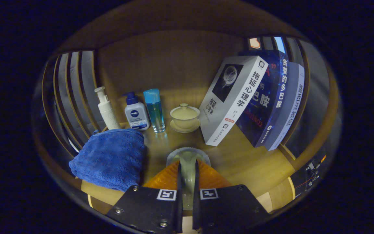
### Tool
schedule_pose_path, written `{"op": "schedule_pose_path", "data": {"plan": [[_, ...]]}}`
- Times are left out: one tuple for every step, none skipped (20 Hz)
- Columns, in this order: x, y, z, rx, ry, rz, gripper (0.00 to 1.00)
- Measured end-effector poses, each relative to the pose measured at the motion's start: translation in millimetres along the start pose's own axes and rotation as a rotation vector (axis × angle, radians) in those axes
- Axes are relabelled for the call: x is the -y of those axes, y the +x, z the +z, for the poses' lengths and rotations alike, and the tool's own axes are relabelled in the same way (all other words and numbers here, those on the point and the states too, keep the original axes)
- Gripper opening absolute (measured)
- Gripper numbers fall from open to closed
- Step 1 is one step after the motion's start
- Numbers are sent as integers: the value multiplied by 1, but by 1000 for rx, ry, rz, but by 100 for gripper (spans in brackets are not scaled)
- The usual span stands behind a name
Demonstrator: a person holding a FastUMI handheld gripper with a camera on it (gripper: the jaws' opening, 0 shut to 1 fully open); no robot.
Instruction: Pull open the drawer, take out the items inside it, and place them on the countertop above the cabinet.
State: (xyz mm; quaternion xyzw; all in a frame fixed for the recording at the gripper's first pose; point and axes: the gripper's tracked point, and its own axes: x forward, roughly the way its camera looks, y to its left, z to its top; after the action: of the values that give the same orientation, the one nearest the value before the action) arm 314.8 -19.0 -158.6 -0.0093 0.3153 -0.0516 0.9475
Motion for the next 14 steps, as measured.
{"op": "schedule_pose_path", "data": {"plan": [[-1,2,-2,-8,-3,10,13],[0,4,-2,-8,-6,13,17],[4,2,-5,-7,-11,0,20],[1,1,-3,-1,-13,9,29],[-2,-3,0,17,-13,23,32],[-5,-5,3,37,-13,38,43],[-5,-11,8,63,-17,38,54],[-7,-18,12,93,-18,50,64],[-7,-28,16,125,-22,52,68],[-5,-38,19,157,-25,49,73],[-3,-49,23,190,-23,44,72],[-1,-61,26,228,-18,40,73],[-1,-74,29,265,-16,46,73],[-1,-89,32,301,-17,57,77]]}}
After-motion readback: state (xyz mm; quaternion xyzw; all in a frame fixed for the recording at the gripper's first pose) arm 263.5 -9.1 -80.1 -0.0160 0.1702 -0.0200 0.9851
